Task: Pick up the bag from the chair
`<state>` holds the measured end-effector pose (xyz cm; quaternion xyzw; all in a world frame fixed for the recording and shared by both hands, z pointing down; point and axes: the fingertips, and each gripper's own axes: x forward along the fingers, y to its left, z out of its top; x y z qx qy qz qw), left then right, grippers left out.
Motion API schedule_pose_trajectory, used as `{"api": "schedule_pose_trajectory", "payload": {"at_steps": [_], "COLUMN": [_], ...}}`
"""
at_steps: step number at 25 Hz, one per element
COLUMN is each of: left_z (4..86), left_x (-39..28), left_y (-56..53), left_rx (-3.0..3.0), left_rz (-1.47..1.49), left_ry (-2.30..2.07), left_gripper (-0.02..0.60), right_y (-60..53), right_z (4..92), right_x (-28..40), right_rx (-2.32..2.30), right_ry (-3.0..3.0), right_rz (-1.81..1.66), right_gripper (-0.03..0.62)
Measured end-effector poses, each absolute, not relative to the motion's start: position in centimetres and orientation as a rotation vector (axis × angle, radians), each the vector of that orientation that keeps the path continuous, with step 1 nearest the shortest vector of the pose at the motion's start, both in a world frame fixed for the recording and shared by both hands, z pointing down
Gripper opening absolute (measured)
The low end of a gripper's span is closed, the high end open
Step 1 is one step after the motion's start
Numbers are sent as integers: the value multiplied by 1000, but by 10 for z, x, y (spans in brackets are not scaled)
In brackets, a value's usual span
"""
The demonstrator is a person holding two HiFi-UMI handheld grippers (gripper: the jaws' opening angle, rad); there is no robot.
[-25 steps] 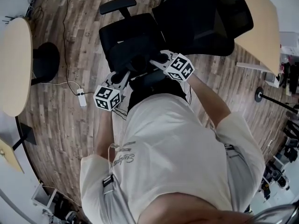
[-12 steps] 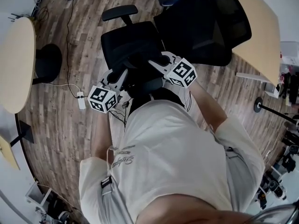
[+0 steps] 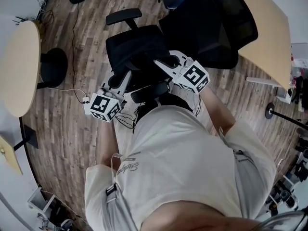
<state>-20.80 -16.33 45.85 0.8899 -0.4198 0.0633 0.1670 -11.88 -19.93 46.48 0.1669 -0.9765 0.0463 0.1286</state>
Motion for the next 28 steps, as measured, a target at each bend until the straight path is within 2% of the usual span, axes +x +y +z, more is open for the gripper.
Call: {"api": "schedule_pose_trajectory", "payload": {"at_steps": [11, 28], "left_z": [382, 346], "left_x": [-212, -213], "left_y": [-184, -183], "left_rx": [2647, 2679], "left_rz": [147, 174], "left_ry": [-1317, -1333], "left_gripper": [52, 52], "right_y": [-222, -221], "right_z": [391, 354], "right_x": [-124, -126], "right_rx": [511, 523], "right_ry": [-2921, -2959], "right_rz": [-30, -68], "right_gripper": [29, 29]}}
